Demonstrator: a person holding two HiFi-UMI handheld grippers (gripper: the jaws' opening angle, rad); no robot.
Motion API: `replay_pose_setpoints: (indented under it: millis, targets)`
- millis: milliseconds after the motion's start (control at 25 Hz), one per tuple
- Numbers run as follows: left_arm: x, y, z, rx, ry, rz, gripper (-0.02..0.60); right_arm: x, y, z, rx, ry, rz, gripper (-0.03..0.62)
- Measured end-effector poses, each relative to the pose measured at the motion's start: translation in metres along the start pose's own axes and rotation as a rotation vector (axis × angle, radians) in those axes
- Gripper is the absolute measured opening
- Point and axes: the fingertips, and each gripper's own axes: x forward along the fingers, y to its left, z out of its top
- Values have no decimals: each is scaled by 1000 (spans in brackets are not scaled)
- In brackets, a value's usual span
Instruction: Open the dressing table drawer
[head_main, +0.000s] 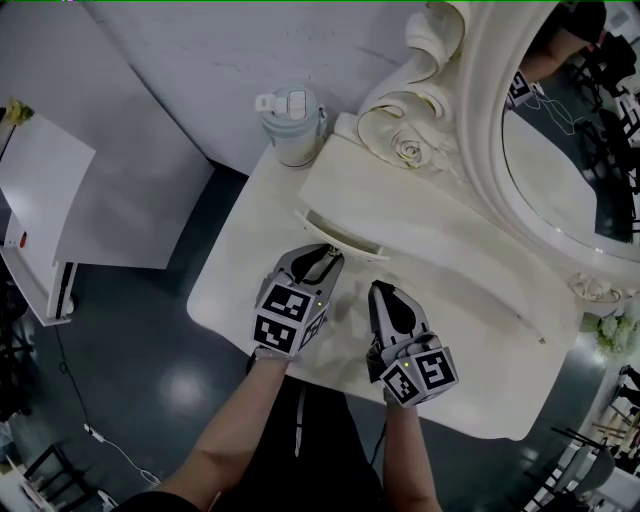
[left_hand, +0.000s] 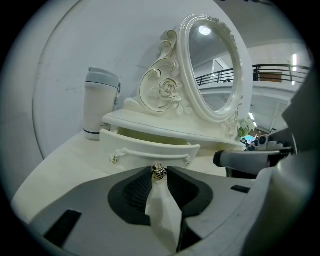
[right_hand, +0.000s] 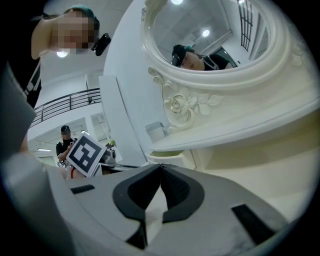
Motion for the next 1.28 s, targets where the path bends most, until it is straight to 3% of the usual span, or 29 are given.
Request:
replay_pose_setpoints:
  millis: [1280]
  targets:
    - [-28,-6,-19,-45,7,-7,114,-8,15,-4,11,2,21,6]
